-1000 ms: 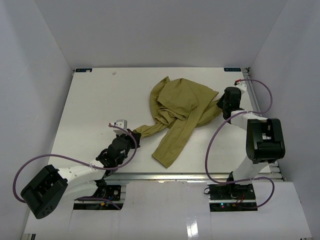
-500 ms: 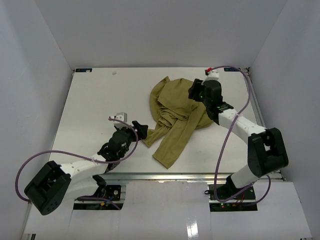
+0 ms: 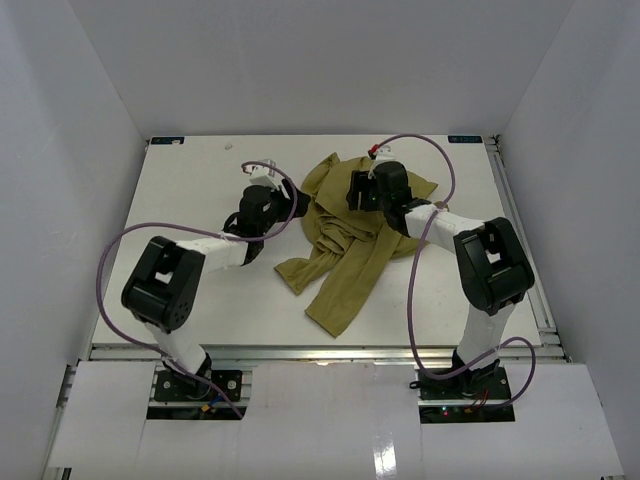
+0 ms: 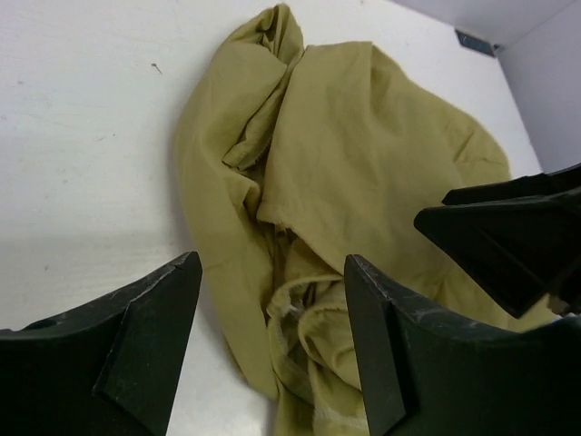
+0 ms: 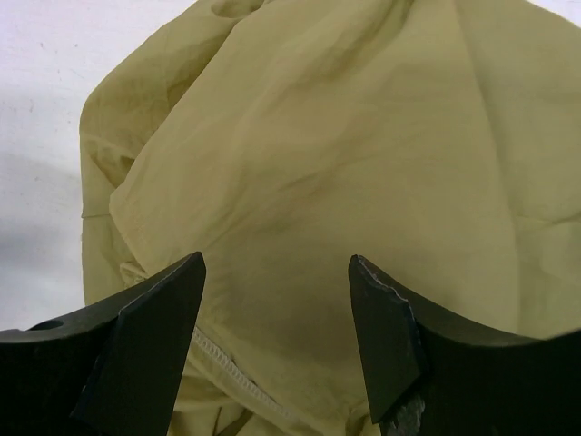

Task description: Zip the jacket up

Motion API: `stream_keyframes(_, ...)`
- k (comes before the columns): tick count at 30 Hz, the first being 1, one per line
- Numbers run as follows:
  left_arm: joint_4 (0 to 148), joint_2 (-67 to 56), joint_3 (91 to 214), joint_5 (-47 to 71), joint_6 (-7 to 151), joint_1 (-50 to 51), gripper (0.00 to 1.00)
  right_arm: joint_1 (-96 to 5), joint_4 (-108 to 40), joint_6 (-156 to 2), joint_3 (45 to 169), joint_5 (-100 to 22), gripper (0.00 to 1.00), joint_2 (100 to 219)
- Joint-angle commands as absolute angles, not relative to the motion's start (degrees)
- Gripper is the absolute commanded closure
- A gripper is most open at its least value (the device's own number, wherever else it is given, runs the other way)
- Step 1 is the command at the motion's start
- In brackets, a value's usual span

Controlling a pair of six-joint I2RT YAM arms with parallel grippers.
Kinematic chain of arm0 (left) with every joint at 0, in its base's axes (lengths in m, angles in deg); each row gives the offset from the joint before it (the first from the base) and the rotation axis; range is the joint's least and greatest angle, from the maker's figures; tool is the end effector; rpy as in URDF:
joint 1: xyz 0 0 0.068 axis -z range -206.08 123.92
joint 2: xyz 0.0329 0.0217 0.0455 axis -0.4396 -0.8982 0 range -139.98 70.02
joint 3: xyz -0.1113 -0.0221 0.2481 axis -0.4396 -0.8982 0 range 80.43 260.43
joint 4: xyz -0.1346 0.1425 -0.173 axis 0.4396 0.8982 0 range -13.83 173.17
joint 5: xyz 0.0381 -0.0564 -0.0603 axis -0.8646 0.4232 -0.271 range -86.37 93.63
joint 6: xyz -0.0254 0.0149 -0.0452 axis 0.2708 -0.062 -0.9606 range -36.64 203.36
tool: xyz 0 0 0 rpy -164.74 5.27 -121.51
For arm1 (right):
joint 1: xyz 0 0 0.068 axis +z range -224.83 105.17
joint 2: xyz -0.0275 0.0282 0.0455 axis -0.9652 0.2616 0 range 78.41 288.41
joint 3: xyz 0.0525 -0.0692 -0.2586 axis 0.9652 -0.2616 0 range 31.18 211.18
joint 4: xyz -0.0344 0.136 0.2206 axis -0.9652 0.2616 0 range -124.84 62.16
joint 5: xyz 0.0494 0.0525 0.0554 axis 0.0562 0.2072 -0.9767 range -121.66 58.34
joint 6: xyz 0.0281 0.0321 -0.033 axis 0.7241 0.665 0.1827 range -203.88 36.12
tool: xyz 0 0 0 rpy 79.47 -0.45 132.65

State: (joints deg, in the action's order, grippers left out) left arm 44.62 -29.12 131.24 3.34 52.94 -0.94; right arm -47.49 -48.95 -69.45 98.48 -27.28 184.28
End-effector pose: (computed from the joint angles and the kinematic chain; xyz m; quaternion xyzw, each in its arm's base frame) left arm 0.3392 -0.1589 0.1993 -0.0385 0.8018 -0.2761 0.5286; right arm 0.3752 0.1909 0.2163 -0.0740 0.8372 0.1628 0.5168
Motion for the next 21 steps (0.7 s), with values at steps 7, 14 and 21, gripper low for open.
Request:
stream_keyframes(7,49.45,-44.43,143.98,12.51,55.55,-2.61,0.30,-43.21,-46.25,-70.26,106.98,-22.82,0.28,191.34)
stream_keyframes(14,49.07,-46.40,145.52,13.82,56.03,-2.96,0.77,-43.10,-47.17,-70.63,105.18,-22.04,0.39,191.50)
stream_keyframes(21,53.22,-40.92,144.97,10.03,56.29,-5.00,1.00,-44.79,-44.61,-73.69,104.89,-15.97,0.92,185.00)
